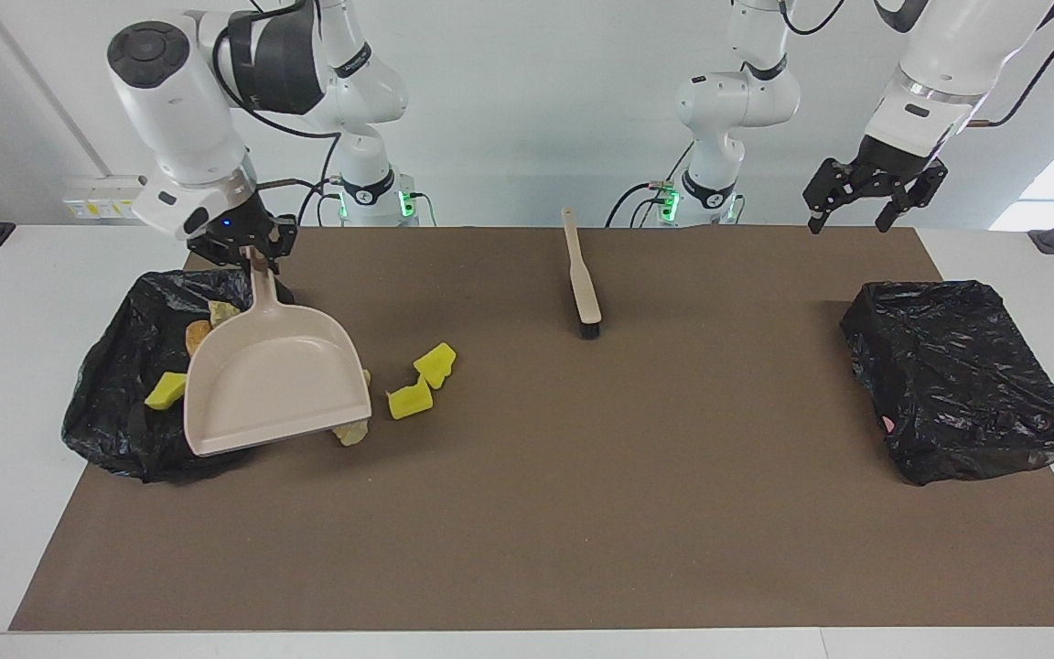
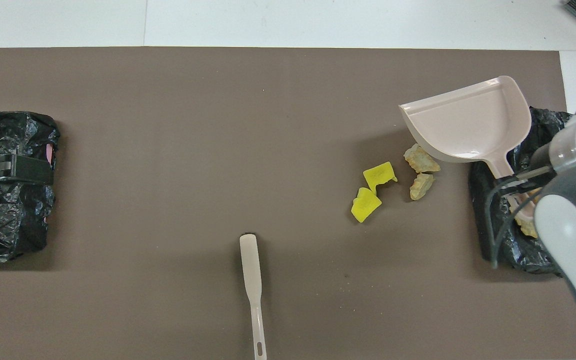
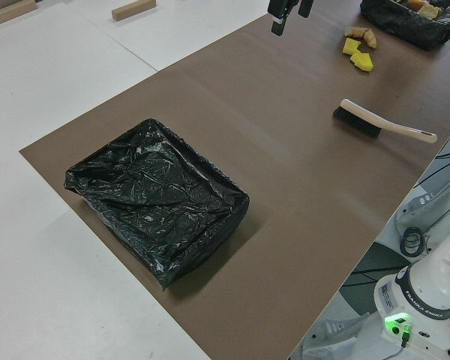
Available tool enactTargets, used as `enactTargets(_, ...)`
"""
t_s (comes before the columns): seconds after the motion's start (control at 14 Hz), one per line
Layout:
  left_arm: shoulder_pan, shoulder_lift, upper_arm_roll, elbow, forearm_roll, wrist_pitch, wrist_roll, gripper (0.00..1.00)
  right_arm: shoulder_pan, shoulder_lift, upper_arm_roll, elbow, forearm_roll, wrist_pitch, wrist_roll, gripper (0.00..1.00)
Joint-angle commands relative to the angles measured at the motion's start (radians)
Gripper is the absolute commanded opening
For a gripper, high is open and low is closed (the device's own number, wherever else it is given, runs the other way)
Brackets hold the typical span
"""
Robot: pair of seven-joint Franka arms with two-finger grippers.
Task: Sweep and dump trash in bin
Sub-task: 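Return the empty dustpan to the table center with the right gripper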
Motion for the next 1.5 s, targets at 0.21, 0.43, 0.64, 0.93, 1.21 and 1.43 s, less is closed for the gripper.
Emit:
enactTargets(0.21,0.012,-0.019,0.009,-0.012,-0.001,0.006,0.008,1.0,0.235,0.12,-0.003,0.013,0.118,0.186,0.241,0.0)
enactTargets(0.43,0.012,-0.025,0.009,-0.024,-0.002,0.01,0.007,1.0,0.352,0.187,-0.003,0.028,0.122,0.281,0.39,0.0)
enactTargets(0.64,0.012,-0.028,0.009,-0.037,-0.002,0.011,0.007,1.0,0.453,0.342,-0.005,0.164,0.112,0.318,0.603,0.0)
enactTargets(0.93,0.012,-0.034,0.009,-0.043,-0.005,0.011,0.007,1.0,0.53,0.491,-0.008,0.257,0.096,0.425,0.75,0.0)
enactTargets(1.21,0.004,-0.032,0.009,-0.04,-0.005,0.013,-0.01,1.0,0.55,0.574,-0.006,0.278,0.063,0.532,0.811,0.0)
enactTargets(1.43,0.0,-0.028,0.009,-0.031,-0.004,0.014,-0.007,1.0,0.536,0.576,-0.008,0.287,0.061,0.54,0.808,0.99)
